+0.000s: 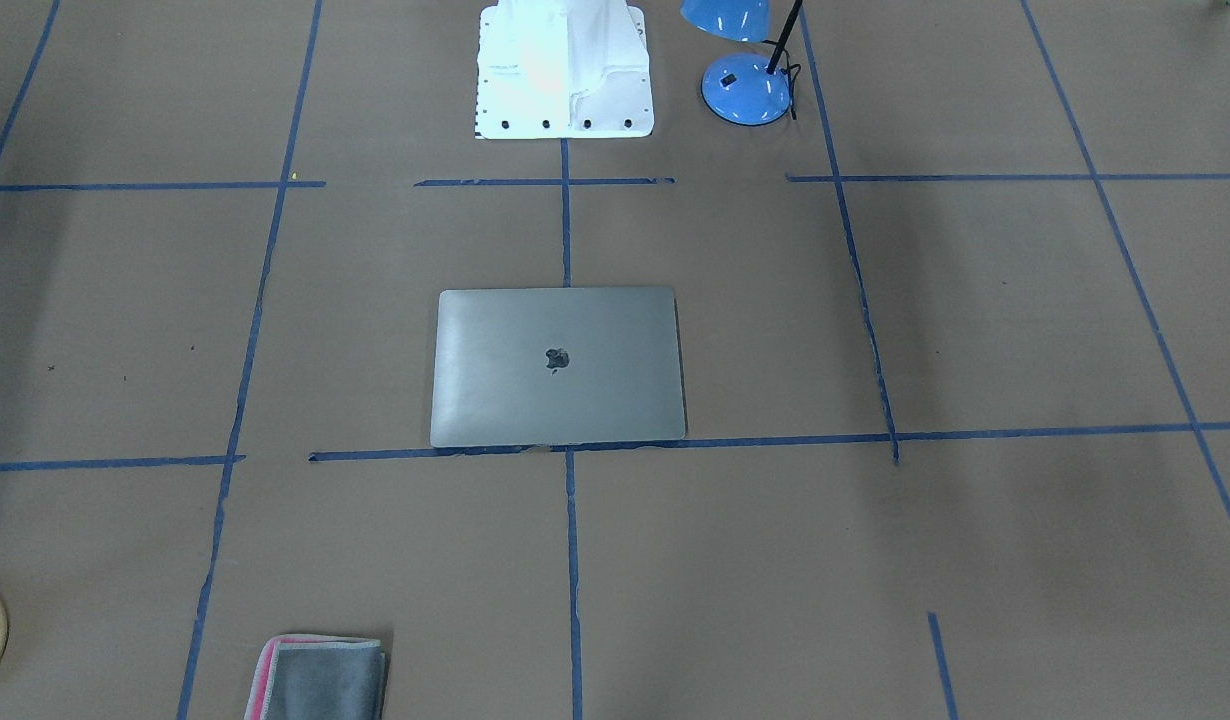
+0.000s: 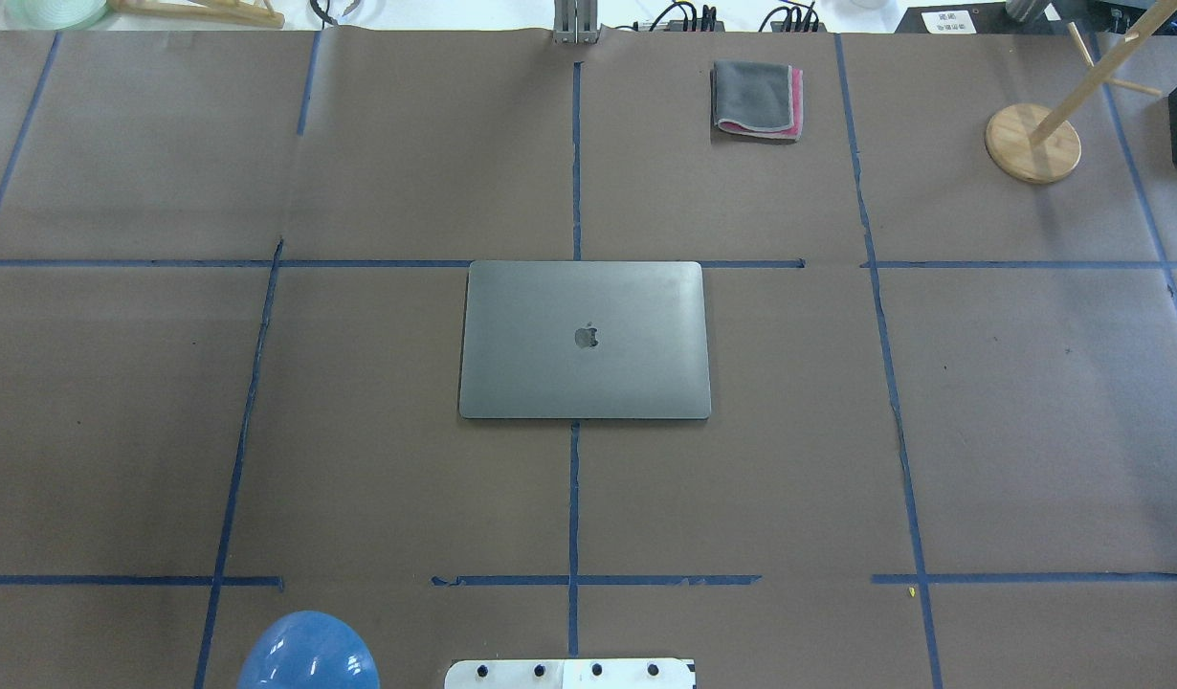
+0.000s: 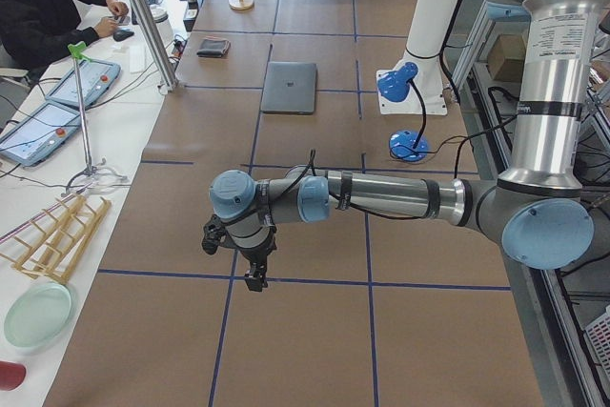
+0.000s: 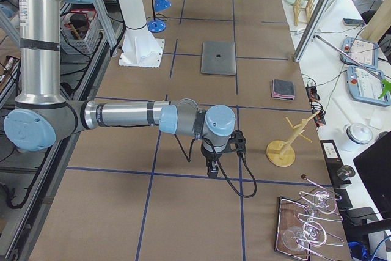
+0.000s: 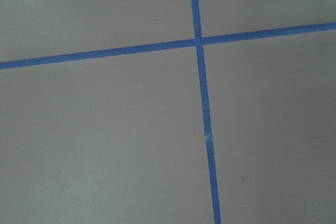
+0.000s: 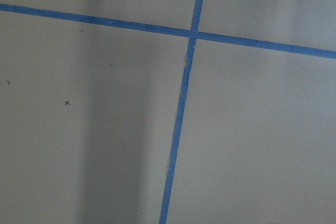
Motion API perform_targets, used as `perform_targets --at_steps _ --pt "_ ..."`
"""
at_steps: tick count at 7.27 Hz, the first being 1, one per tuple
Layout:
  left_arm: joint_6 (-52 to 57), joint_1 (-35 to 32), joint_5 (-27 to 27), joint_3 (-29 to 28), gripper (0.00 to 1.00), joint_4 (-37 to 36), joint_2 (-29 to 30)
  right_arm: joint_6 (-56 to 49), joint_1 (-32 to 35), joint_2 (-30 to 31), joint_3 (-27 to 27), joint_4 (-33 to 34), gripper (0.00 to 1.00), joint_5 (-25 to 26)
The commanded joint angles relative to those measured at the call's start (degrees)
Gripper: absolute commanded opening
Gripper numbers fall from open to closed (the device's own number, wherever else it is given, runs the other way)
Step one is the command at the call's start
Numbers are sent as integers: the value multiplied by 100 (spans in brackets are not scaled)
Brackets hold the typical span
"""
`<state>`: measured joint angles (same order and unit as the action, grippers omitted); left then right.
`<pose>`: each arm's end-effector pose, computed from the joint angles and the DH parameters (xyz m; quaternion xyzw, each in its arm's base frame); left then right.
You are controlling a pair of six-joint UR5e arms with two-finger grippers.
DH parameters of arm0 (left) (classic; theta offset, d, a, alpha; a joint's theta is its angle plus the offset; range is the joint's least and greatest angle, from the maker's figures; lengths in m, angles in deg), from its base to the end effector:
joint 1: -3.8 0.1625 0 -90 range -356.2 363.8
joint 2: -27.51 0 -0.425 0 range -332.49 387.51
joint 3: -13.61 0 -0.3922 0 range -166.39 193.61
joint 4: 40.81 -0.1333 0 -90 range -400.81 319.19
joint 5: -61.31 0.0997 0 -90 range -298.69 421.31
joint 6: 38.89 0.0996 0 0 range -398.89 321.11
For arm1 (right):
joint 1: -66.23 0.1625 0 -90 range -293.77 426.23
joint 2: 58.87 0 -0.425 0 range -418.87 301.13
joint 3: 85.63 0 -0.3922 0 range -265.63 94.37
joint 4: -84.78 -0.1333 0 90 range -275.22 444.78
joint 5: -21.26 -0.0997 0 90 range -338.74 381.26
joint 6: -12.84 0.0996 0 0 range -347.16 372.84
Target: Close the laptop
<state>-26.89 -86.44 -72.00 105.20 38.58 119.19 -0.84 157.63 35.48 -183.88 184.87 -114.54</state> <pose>-0.0670 -0.4934 0.6496 -0.0199 0.3725 0.0715 0.9251 0.0729 -0.4490 0.6394 0.0017 -0.3917 -0.0775 0.9168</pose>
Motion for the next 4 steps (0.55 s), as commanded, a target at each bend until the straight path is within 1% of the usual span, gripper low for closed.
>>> perform_targets --at_steps 1,3,4 --pt "4 -20 -2 -10 100 6 8 5 0 -4 462 -313 100 10" --pt "4 -20 -2 8 100 6 -1 49 0 5 491 -333 100 45" --pt "4 -29 -2 -1 100 6 -1 267 0 5 482 -333 100 19"
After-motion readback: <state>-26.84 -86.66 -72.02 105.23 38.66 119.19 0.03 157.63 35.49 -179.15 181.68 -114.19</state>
